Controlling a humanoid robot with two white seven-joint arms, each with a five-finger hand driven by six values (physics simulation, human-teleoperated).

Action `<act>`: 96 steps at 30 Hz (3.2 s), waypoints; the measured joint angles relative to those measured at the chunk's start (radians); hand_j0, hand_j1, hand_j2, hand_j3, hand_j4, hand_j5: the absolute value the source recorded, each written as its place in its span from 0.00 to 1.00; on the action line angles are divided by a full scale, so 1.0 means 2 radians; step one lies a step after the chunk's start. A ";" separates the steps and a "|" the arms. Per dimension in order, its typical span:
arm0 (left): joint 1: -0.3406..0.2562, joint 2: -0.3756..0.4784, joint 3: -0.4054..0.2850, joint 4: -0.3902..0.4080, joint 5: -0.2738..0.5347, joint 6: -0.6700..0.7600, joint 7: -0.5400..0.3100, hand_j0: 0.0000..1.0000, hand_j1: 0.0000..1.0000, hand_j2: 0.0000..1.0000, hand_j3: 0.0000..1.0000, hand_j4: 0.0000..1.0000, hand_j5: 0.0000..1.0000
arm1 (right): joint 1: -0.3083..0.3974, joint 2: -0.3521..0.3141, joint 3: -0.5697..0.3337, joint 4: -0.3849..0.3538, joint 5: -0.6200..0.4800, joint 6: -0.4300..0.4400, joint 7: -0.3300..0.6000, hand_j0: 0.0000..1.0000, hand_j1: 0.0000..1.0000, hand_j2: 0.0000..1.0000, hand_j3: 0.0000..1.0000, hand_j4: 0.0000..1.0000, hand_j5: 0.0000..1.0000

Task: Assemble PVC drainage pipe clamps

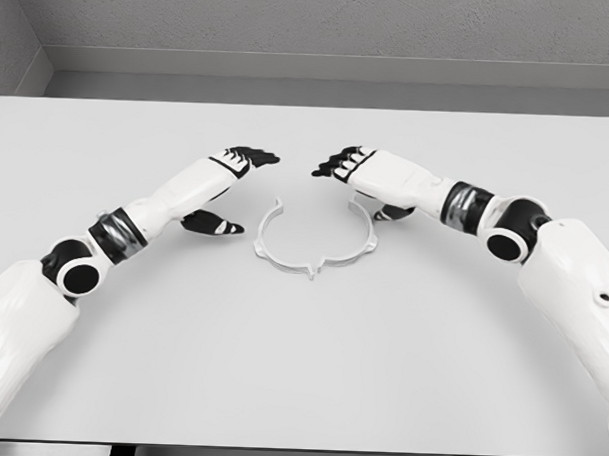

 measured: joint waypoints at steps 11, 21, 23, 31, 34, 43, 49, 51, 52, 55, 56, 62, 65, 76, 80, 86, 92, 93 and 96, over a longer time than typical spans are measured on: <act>-0.008 0.023 0.001 0.005 0.001 0.000 0.001 1.00 1.00 1.00 1.00 1.00 1.00 | -0.005 0.010 0.010 0.000 0.001 0.001 0.000 1.00 1.00 1.00 1.00 1.00 1.00; -0.010 0.022 -0.008 0.006 -0.001 0.000 0.002 1.00 1.00 1.00 1.00 1.00 1.00 | -0.018 0.018 0.013 0.003 0.000 0.005 -0.001 1.00 1.00 1.00 1.00 1.00 1.00; -0.012 0.020 -0.012 0.006 -0.002 0.000 0.002 1.00 1.00 1.00 1.00 1.00 1.00 | -0.025 0.016 0.012 0.008 -0.002 0.005 -0.001 1.00 1.00 1.00 1.00 1.00 1.00; -0.012 0.012 -0.026 0.006 -0.006 0.000 0.002 1.00 1.00 1.00 1.00 1.00 1.00 | 0.043 -0.061 -0.081 -0.061 -0.020 -0.011 0.000 1.00 1.00 1.00 1.00 1.00 1.00; -0.012 0.007 -0.032 0.008 -0.007 0.000 0.001 1.00 1.00 1.00 1.00 1.00 1.00 | 0.082 -0.093 -0.135 -0.116 -0.037 -0.014 0.000 1.00 1.00 1.00 1.00 1.00 1.00; -0.013 -0.003 -0.037 0.019 -0.008 0.000 0.000 1.00 1.00 1.00 1.00 1.00 1.00 | 0.258 -0.143 -0.313 -0.229 -0.097 -0.015 0.020 1.00 1.00 1.00 1.00 1.00 1.00; -0.013 -0.006 -0.037 0.023 -0.007 0.000 0.000 1.00 1.00 1.00 1.00 1.00 1.00 | 0.281 -0.145 -0.364 -0.243 -0.103 -0.015 0.019 1.00 1.00 1.00 1.00 1.00 1.00; -0.018 -0.008 -0.037 0.022 -0.007 0.000 0.000 1.00 1.00 1.00 1.00 1.00 1.00 | 0.282 -0.144 -0.368 -0.244 -0.104 -0.015 0.019 1.00 1.00 1.00 1.00 1.00 1.00; -0.018 -0.009 -0.037 0.022 -0.007 0.000 0.000 1.00 1.00 1.00 1.00 1.00 1.00 | 0.281 -0.144 -0.369 -0.244 -0.104 -0.015 0.019 1.00 1.00 1.00 1.00 1.00 1.00; -0.021 -0.010 -0.036 0.022 -0.006 0.000 0.000 1.00 1.00 1.00 1.00 1.00 1.00 | 0.281 -0.142 -0.371 -0.245 -0.104 -0.015 0.018 1.00 1.00 1.00 1.00 1.00 1.00; -0.021 -0.010 -0.036 0.022 -0.006 0.000 0.000 1.00 1.00 1.00 1.00 1.00 1.00 | 0.281 -0.141 -0.371 -0.245 -0.104 -0.015 0.018 1.00 1.00 1.00 1.00 1.00 1.00; -0.021 -0.013 -0.037 0.022 -0.007 0.000 0.000 1.00 1.00 1.00 1.00 1.00 1.00 | 0.279 -0.139 -0.371 -0.247 -0.104 -0.015 0.018 1.00 1.00 1.00 1.00 1.00 1.00; -0.021 -0.016 -0.037 0.022 -0.008 0.000 0.000 1.00 1.00 1.00 1.00 1.00 1.00 | 0.279 -0.139 -0.371 -0.247 -0.104 -0.015 0.018 1.00 1.00 1.00 1.00 1.00 1.00; -0.018 -0.031 -0.037 0.020 -0.010 0.000 -0.001 1.00 1.00 1.00 1.00 1.00 1.00 | 0.278 -0.139 -0.369 -0.248 -0.104 -0.015 0.018 1.00 1.00 1.00 1.00 1.00 1.00; -0.018 -0.034 -0.037 0.018 -0.010 0.000 -0.001 1.00 1.00 1.00 1.00 1.00 1.00 | 0.278 -0.138 -0.369 -0.248 -0.104 -0.015 0.018 1.00 1.00 1.00 1.00 1.00 1.00; -0.020 -0.035 -0.036 0.018 -0.008 0.000 -0.001 1.00 1.00 1.00 1.00 1.00 1.00 | 0.277 -0.137 -0.368 -0.249 -0.104 -0.015 0.018 1.00 1.00 1.00 1.00 1.00 1.00; -0.017 -0.024 -0.033 0.012 -0.001 0.000 0.000 1.00 1.00 1.00 1.00 1.00 1.00 | 0.275 -0.137 -0.366 -0.249 -0.104 -0.015 0.018 1.00 1.00 1.00 1.00 1.00 1.00; -0.012 -0.019 -0.034 0.006 -0.001 0.000 0.000 1.00 1.00 1.00 1.00 1.00 1.00 | 0.275 -0.137 -0.366 -0.249 -0.104 -0.015 0.018 1.00 1.00 1.00 1.00 1.00 1.00; -0.001 -0.009 -0.035 -0.012 0.000 0.000 0.000 1.00 1.00 1.00 1.00 1.00 1.00 | 0.275 -0.137 -0.365 -0.249 -0.104 -0.015 0.018 1.00 1.00 1.00 1.00 1.00 1.00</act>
